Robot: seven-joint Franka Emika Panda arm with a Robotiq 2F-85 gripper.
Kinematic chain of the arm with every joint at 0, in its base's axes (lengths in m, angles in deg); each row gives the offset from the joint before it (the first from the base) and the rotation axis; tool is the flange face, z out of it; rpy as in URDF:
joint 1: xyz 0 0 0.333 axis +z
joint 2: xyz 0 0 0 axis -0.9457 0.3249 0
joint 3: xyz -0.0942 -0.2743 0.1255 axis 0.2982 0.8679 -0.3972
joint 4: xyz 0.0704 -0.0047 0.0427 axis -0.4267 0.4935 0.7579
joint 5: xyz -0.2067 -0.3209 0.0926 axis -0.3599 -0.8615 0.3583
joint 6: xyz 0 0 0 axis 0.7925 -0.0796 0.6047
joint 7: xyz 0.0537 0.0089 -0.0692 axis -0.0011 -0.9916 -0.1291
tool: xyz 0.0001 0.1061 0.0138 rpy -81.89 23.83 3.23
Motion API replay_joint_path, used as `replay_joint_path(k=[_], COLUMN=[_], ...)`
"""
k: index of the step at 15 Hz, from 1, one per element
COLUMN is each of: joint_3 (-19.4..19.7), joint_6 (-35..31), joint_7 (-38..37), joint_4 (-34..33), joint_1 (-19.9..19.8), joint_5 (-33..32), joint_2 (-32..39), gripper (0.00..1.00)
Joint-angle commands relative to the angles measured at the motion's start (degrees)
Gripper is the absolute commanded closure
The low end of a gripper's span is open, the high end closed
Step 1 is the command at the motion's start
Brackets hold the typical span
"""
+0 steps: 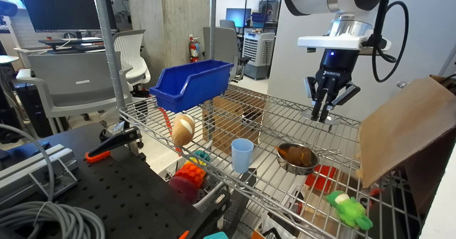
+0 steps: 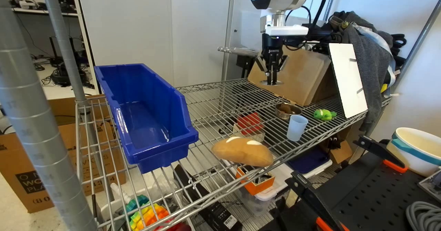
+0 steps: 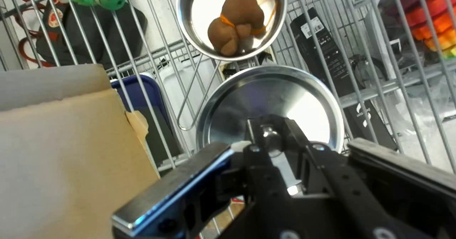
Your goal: Cover the pan with the silver lid
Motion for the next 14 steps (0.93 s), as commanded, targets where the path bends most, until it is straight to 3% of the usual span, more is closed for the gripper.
replay_joint_path(k=[1,5,14], joint_3=[0.2,-0.3,-1.5], joint_6=[-0.4,-5.3,-26.8], joint_7=[1.5,2.2,5.2], joint_4=[7.1,15.6,40.3], joint_1=[-0.1,-0.1,1.0], joint_5=[-0.3,0.3,0.4], joint_2=[-3.4,-6.2,-18.2], gripper=[0.95,0.95,0.95])
